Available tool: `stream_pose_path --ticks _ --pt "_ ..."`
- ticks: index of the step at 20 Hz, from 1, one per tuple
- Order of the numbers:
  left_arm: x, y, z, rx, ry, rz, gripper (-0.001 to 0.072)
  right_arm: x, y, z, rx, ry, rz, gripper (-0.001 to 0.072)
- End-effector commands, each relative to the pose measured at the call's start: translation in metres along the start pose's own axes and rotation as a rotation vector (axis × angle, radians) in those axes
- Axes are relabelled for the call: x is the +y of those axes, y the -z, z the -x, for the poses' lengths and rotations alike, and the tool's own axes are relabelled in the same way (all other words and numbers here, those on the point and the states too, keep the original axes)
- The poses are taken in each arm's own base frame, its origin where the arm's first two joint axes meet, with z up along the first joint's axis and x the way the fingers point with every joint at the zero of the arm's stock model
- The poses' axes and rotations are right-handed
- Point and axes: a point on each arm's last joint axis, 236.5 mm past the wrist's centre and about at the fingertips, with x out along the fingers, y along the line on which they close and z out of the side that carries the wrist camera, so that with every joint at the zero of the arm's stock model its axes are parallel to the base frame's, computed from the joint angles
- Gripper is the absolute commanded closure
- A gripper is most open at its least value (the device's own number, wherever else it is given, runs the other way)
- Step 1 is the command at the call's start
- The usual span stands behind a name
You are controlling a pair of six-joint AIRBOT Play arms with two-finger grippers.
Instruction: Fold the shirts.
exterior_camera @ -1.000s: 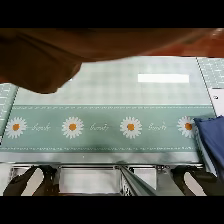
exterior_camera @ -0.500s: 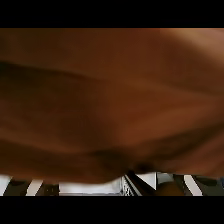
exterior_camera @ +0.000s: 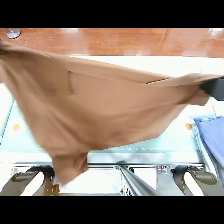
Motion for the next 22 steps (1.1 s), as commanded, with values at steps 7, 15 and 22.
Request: stream_pose_path --ticks 7,15,22 --pt "0.012 0.079 -0.172 0.245 0.113 0.275 0.0672 -0.067 -0.043 -0.228 0.024 -0.074 -0.365 0.0689" --pt "0.065 0.129 -0.160 0.476 0.050 0.367 0.0007 -0.103 -0.075 -0.222 0.139 -0.202 -0.503 0.0083" --pt "0.109 0.325 -0.073 0.793 -0.091 0.687 0.0007 -0.181 0.076 -0.141 0.315 0.187 -0.437 0.0085"
